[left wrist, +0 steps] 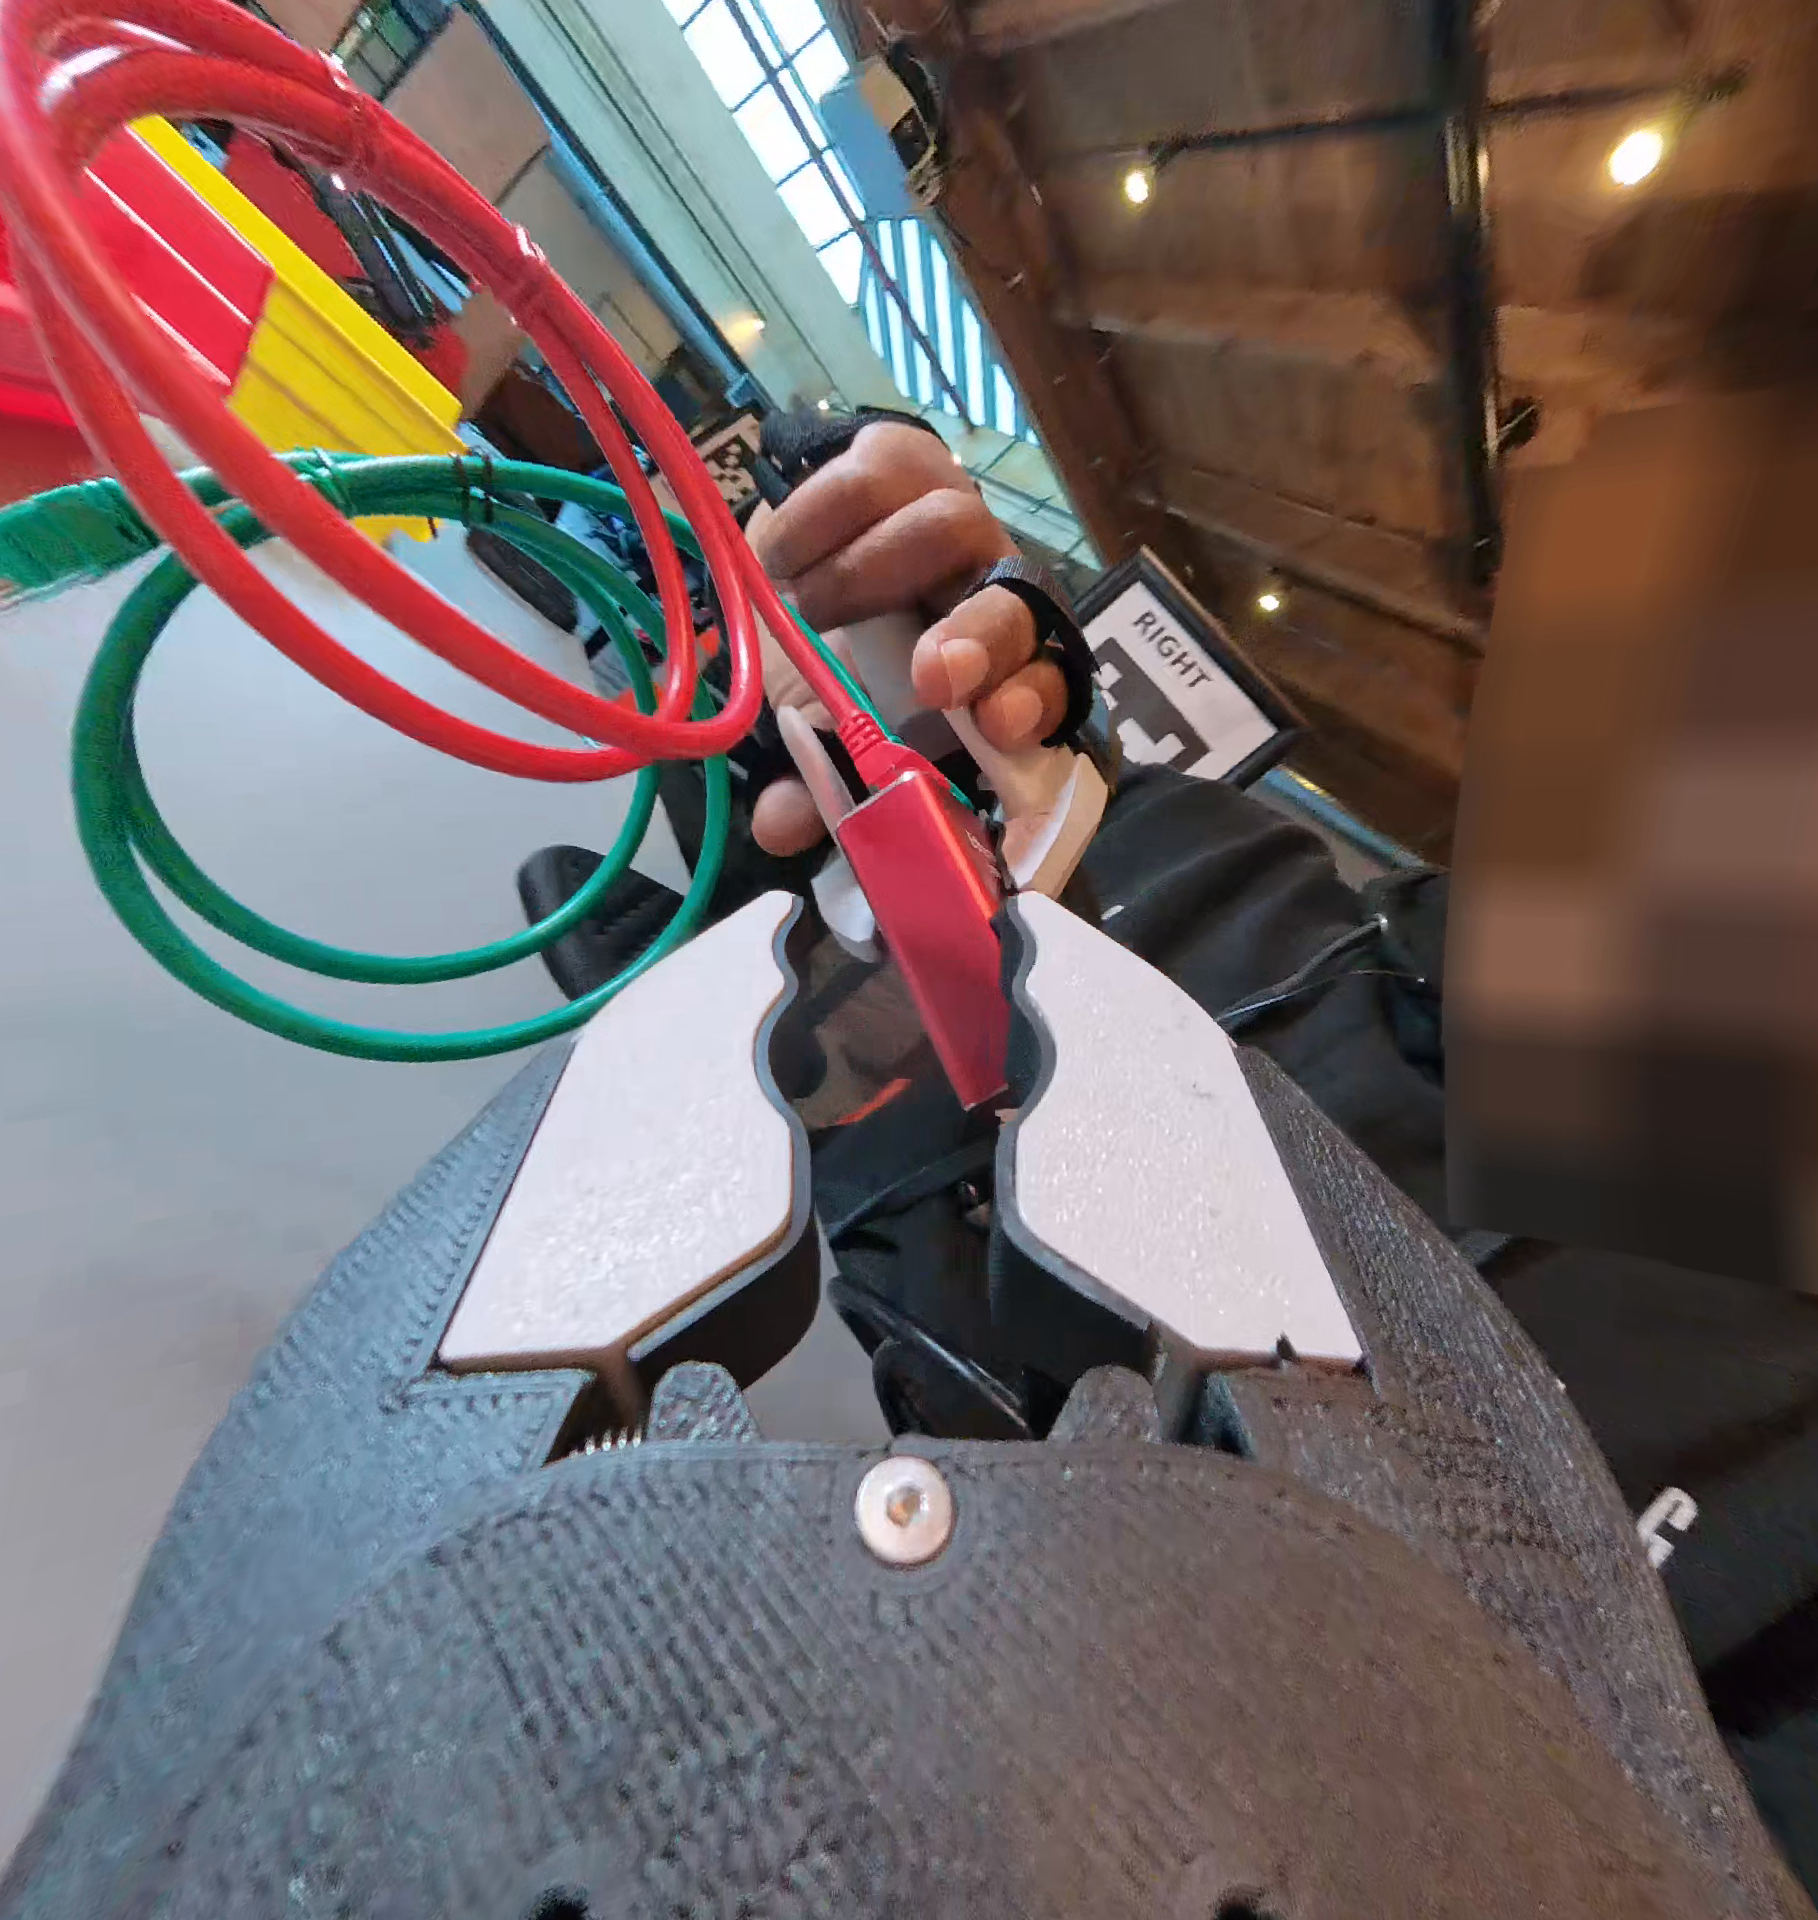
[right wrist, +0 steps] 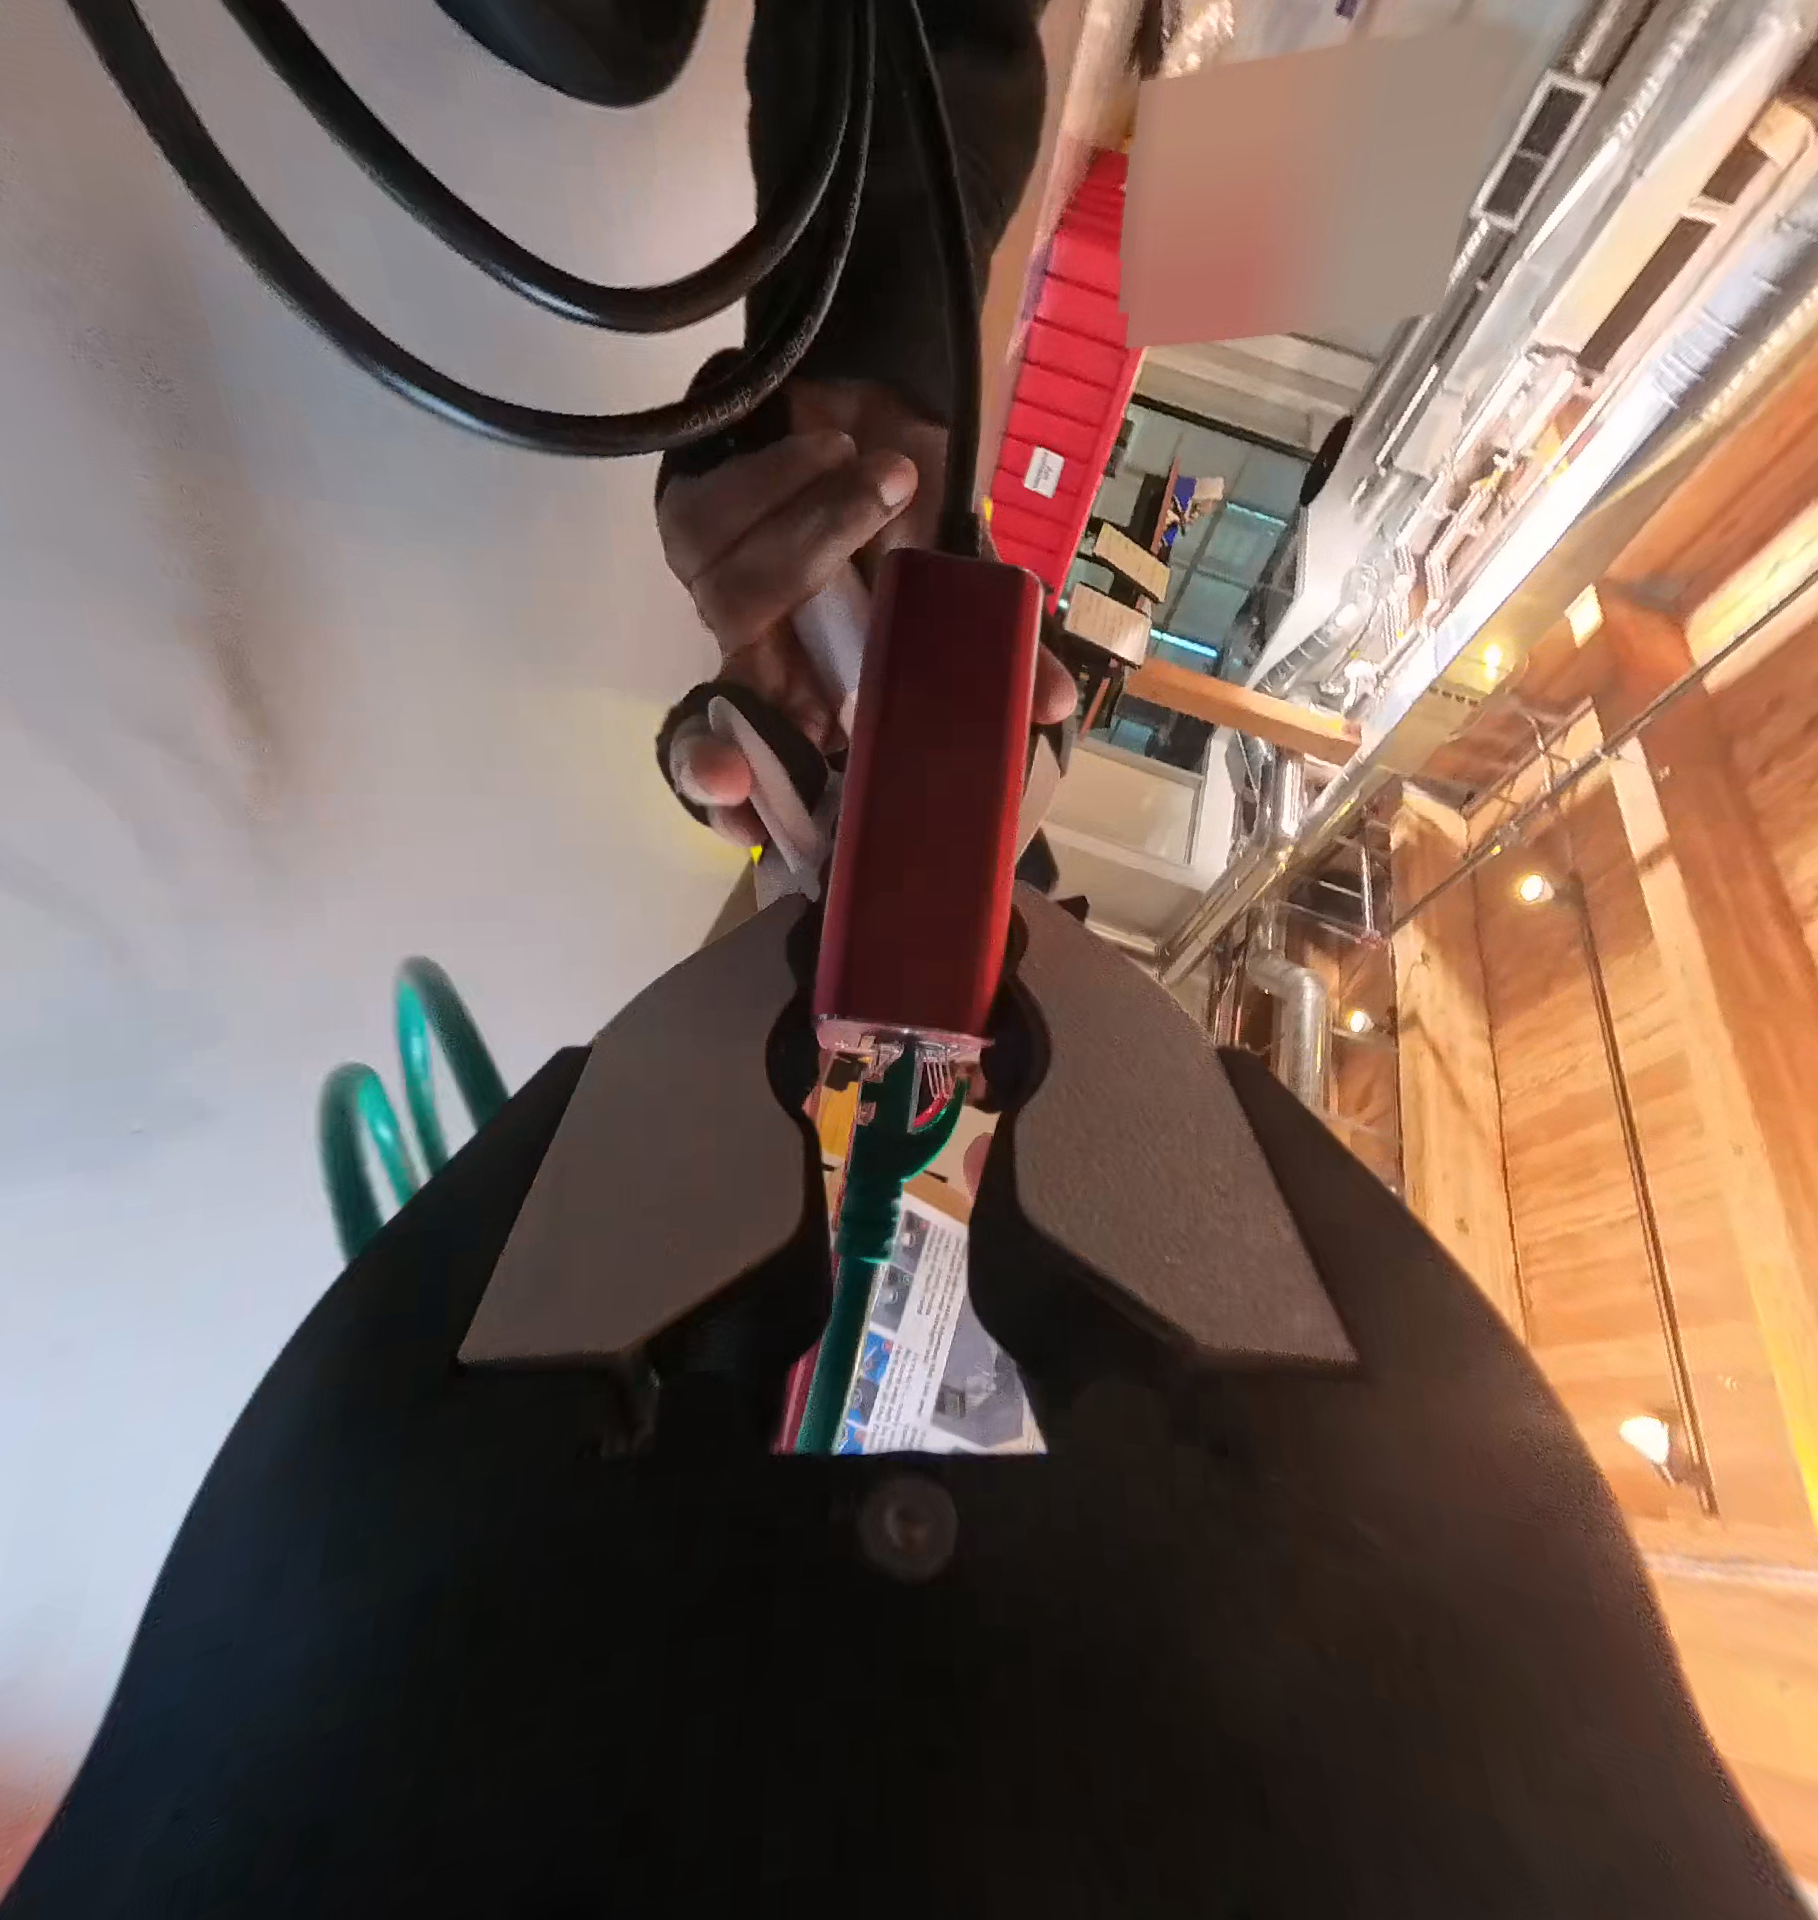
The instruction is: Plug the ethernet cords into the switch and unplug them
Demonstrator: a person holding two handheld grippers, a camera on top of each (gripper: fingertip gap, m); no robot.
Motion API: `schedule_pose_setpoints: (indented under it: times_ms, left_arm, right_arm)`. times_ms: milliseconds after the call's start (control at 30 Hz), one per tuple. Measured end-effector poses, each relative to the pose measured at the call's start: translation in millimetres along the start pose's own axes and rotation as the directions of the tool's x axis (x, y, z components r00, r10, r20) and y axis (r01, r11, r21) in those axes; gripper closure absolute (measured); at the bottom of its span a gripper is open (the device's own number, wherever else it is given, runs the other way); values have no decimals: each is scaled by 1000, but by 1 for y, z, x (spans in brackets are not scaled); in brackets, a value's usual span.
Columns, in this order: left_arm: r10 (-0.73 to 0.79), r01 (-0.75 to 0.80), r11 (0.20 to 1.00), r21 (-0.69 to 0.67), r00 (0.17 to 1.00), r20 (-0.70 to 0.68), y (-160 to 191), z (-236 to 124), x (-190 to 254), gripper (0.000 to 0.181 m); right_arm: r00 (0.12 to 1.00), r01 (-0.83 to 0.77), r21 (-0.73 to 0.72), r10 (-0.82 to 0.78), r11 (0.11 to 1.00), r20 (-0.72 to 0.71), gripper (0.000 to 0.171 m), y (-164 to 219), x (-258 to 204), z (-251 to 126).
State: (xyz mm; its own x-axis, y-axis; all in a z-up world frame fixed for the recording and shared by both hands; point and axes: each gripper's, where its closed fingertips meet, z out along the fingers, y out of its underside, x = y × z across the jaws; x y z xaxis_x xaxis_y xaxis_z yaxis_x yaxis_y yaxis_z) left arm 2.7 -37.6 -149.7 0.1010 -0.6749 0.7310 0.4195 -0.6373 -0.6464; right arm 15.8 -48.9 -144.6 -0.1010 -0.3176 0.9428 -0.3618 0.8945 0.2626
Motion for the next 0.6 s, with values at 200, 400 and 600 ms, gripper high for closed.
schedule_pose_setpoints:
  times_ms: [200,400,600]
  left_arm:
    - [-25,27,996,89,999,-23,5,8,6,152]
    - [-173,163,978,132,982,75,3,6,-15,145]
    - [-242,229,957,180,969,51,5,7,-19,152]
  right_arm:
    - [999,45,8,-45,999,30,142,4,-2,-4]
    - [997,66,-19,-65,998,39,142,10,-12,1]
    - [1000,28,-38,-27,999,6,142,15,-21,2]
